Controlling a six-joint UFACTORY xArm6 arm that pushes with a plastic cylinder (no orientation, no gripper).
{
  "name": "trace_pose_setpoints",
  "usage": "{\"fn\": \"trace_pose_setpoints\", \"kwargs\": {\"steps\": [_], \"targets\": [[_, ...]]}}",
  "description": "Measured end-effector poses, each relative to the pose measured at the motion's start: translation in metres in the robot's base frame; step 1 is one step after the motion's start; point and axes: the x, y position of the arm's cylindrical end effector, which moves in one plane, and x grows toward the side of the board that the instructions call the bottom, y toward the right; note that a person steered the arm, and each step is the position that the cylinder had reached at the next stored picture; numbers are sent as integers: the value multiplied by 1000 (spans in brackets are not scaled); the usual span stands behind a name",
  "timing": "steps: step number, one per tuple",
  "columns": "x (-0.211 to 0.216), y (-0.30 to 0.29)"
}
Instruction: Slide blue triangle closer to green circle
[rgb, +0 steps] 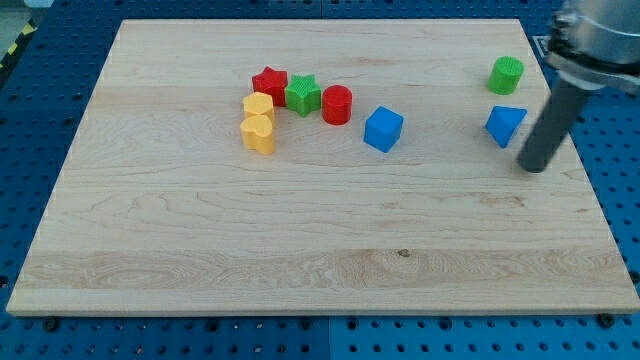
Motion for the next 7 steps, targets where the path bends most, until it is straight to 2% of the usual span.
{"fn": "trace_pose_setpoints", "kwargs": {"steps": [1, 2, 3, 4, 7], "targets": [[-5, 24], [-12, -18], [-49, -67], [-83, -82], [-51, 19]]}}
